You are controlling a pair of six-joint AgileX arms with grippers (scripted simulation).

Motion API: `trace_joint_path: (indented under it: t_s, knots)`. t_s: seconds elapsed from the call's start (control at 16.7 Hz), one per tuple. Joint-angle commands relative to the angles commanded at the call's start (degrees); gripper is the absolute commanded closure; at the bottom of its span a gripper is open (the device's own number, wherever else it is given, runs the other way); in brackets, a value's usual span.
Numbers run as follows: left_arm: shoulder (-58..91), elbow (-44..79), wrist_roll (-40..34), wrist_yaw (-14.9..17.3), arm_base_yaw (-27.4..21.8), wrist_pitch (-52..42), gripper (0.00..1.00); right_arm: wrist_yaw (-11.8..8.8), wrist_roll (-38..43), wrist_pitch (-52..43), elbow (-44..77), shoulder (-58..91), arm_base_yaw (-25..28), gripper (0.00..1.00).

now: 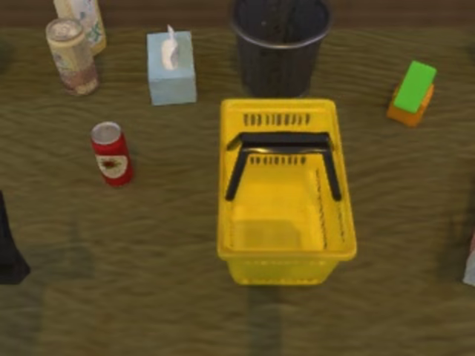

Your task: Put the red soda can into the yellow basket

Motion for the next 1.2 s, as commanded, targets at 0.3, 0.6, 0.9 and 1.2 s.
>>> trace_joint_path:
  t_s: [0.3, 0.6, 0.9, 1.2]
  knots:
    - [3.52, 3.44, 1.21, 0.24, -0.70, -2.47, 0.00, 0.00, 0.00, 0.00, 0.00, 0.00, 0.00, 0.00]
    - [21.50, 19.69, 6.48, 0.46, -2.91, -13.83, 0.00, 0.00, 0.00, 0.00, 0.00, 0.00, 0.00, 0.00]
    - [51.15, 44.49, 14.24, 0.39, -5.81, -31.31, 0.00, 0.00, 0.00, 0.00, 0.00, 0.00, 0.00, 0.00]
    - [83.80, 71.07, 22.57, 0.28, -8.86, -50.21, 0.00, 0.00, 0.00, 0.00, 0.00, 0.00, 0.00, 0.00]
